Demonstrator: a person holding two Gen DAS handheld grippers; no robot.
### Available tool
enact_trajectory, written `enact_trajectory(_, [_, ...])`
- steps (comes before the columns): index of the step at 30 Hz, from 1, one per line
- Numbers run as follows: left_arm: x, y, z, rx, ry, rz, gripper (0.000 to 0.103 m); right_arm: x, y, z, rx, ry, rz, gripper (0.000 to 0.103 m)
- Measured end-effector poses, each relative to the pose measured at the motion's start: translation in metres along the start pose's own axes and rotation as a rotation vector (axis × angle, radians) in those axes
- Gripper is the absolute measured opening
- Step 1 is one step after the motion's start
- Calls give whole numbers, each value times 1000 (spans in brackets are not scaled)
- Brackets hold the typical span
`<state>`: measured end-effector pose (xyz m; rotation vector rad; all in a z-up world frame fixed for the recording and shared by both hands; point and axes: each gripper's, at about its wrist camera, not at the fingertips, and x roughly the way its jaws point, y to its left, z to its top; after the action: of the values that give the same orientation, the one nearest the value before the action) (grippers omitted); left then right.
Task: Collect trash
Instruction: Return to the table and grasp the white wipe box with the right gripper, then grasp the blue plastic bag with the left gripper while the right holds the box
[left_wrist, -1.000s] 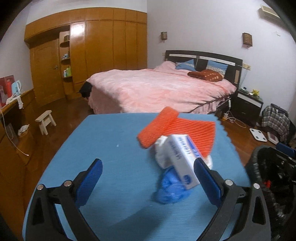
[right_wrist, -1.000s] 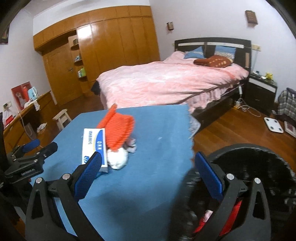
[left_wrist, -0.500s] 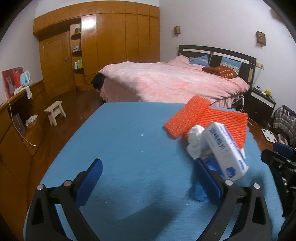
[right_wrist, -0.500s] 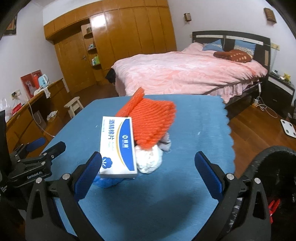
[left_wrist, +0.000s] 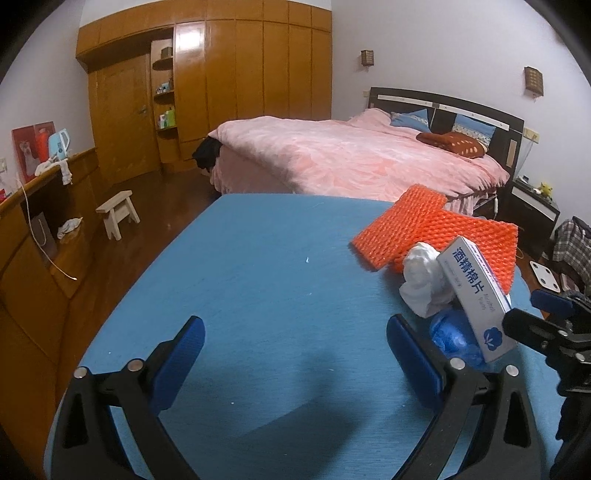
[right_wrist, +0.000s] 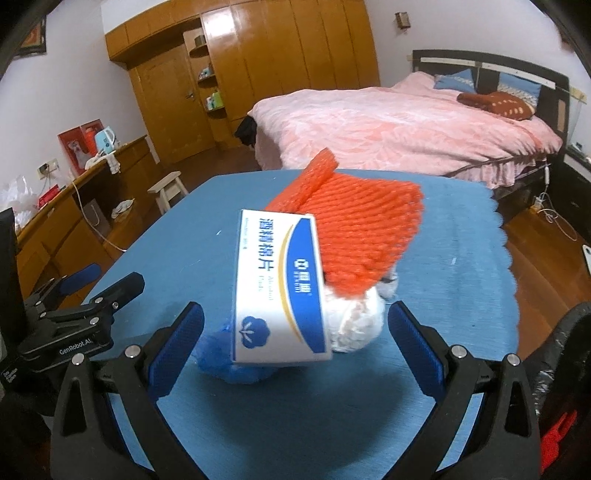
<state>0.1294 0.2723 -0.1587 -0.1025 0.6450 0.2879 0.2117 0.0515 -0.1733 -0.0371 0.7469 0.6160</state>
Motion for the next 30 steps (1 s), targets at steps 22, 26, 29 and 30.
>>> enact_trajectory(22, [-6,3,1,-11,-9,1,97,-4,2,-4,8,44,82,55])
enact_trajectory(26, [-9,-2,2,2,-14,-7,97,-22,-2,-10,0,30,62,55])
enact_trajectory(29, [-12,-8,1,2,-14,-23,97,-41,-15,-18,41,14,36,55])
enact_trajectory(30, [-12,-12,1,2,-12,-32,97,-46,-19,-20,49,10,22,55])
